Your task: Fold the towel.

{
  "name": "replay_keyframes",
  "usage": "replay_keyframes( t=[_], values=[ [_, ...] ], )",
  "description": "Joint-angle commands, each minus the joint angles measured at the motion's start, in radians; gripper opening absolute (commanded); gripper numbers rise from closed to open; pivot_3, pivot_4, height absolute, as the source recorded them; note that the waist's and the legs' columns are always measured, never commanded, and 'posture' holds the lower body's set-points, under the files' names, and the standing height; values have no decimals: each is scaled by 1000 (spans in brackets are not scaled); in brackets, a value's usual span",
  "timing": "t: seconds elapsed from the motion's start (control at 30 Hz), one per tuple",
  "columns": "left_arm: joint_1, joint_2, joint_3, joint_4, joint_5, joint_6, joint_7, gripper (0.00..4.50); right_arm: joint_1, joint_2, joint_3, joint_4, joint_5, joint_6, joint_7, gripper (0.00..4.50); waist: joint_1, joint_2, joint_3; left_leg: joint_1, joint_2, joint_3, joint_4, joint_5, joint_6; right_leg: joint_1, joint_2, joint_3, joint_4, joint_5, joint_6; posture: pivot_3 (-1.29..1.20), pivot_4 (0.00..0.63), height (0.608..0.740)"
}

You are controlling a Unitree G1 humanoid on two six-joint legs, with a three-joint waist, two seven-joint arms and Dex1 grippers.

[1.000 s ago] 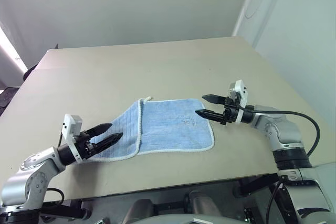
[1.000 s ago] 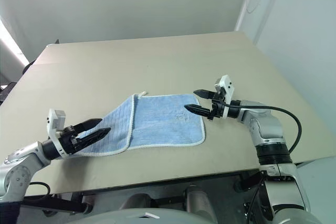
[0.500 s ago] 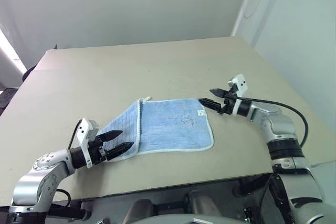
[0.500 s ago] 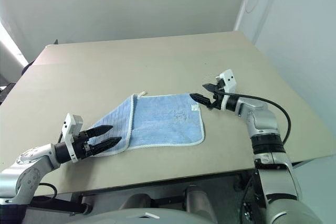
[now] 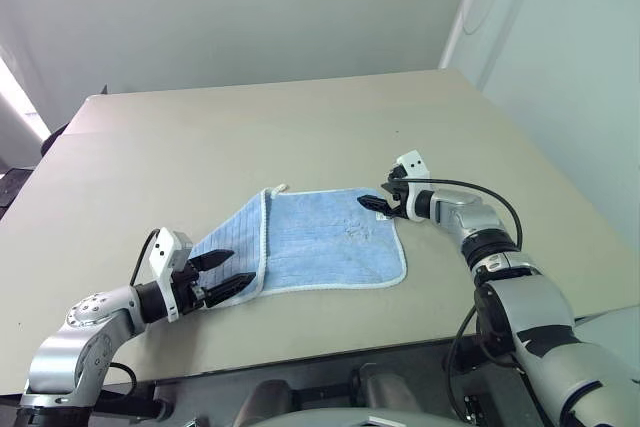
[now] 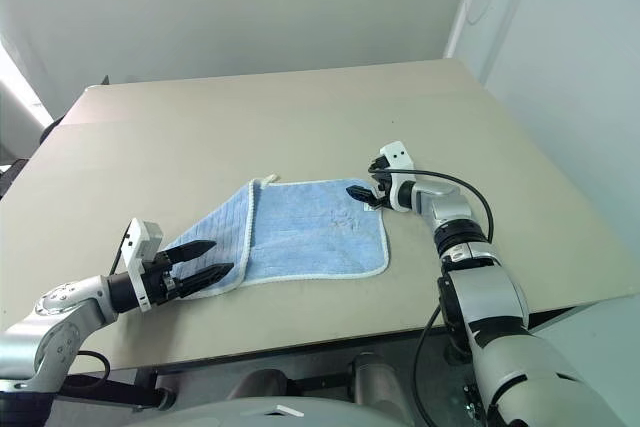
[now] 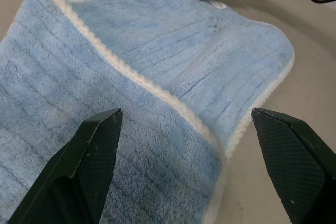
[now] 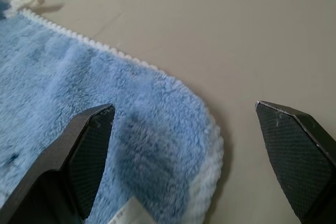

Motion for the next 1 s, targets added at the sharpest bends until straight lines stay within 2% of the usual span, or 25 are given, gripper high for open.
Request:
replay_keyframes(
  t=[0.03, 0.13, 0.2, 0.33, 0.43, 0.67, 0.87, 1.0],
  values=[
    [6, 10, 29, -41, -4, -19, 6, 4170, -31, 2, 4, 16, -28, -46, 37, 4493, 0, 0, 0, 0, 0, 0, 0, 0, 0, 0, 0, 0, 0, 0, 0, 0, 0, 740],
    [8, 8, 31, -44, -5, -21, 12, 4170, -15, -8, 17, 3, -47, -61, 94, 3872, 0, 0, 0, 0, 0, 0, 0, 0, 0, 0, 0, 0, 0, 1, 2, 0, 0, 740],
    [6, 6, 31, -43, -6, -22, 15, 4170, -5, -16, 24, -12, -57, -62, 125, 3203, 0, 0, 0, 0, 0, 0, 0, 0, 0, 0, 0, 0, 0, 1, 2, 0, 0, 740],
    [-10, 6, 26, -29, -5, -24, 18, 4170, -2, -15, 25, -3, -76, -72, 124, 3203, 0, 0, 0, 0, 0, 0, 0, 0, 0, 0, 0, 0, 0, 1, 2, 0, 0, 740],
    [-27, 8, 21, -15, -2, -25, 16, 4170, -12, -6, 19, 11, -88, -78, 88, 2654, 0, 0, 0, 0, 0, 0, 0, 0, 0, 0, 0, 0, 1, 2, 2, 0, 0, 740],
    [-49, 42, 13, -19, -7, 10, -4, 4170, -17, -6, -3, -9, -73, -79, 96, 93, 0, 0, 0, 0, 0, 0, 0, 0, 0, 0, 0, 0, 0, 2, 3, 0, 0, 740],
    [3, 93, -48, -36, 64, -5, -16, 4170, -3, 3, -1, -36, -69, -72, 103, 38, -2, 1, 0, 0, 0, 0, 0, 0, 0, 0, 0, 0, 0, 2, 2, 0, 0, 740],
    [8, 75, -91, -45, 93, -11, 3, 4170, 11, 6, -2, -42, -70, -69, 93, 38, 0, 1, 0, 0, 0, 0, 0, 0, 0, 0, 0, 0, 0, 2, 2, 0, 0, 740]
  ],
)
